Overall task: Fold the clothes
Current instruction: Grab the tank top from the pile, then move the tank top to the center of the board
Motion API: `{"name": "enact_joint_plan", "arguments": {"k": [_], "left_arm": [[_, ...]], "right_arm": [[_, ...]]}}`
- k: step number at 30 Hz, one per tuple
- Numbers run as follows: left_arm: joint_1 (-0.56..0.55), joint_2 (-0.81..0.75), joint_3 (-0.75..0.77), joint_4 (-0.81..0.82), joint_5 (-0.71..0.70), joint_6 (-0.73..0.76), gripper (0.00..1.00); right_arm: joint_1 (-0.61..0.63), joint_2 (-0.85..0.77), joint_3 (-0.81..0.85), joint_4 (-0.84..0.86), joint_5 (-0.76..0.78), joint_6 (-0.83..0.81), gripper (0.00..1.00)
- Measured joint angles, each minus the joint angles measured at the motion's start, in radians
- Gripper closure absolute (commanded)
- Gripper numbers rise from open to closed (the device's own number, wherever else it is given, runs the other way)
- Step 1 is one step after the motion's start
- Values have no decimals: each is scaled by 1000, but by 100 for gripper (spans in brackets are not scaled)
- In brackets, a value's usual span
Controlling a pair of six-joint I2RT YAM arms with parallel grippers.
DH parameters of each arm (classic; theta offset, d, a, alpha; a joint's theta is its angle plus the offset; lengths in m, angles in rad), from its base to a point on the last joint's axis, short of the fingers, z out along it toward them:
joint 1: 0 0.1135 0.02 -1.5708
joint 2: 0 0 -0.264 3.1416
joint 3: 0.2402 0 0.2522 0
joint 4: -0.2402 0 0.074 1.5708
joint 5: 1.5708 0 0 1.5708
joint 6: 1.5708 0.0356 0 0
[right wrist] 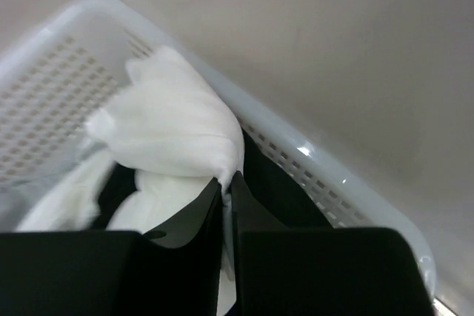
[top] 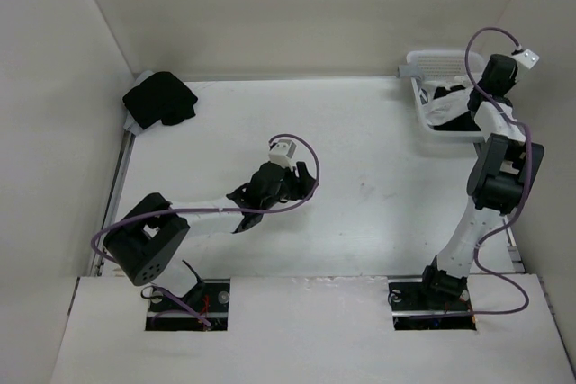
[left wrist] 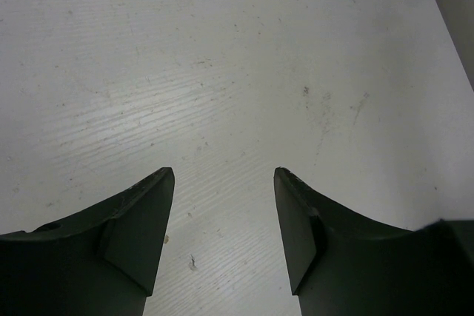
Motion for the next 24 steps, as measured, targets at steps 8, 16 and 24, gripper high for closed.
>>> {"name": "enact_joint_plan", "arguments": {"k": [8, 16, 24], "left_arm": [[-14, 0, 0, 6, 10, 0, 47], [10, -5, -26, 22, 14, -18, 47], [161, -157, -116, 19, 7, -98, 47]], "right_arm": [[86, -202, -5, 97, 31, -112, 100], [178, -412, -146, 128, 35, -63, 100], [595, -840, -172, 132, -145, 85, 95]]}}
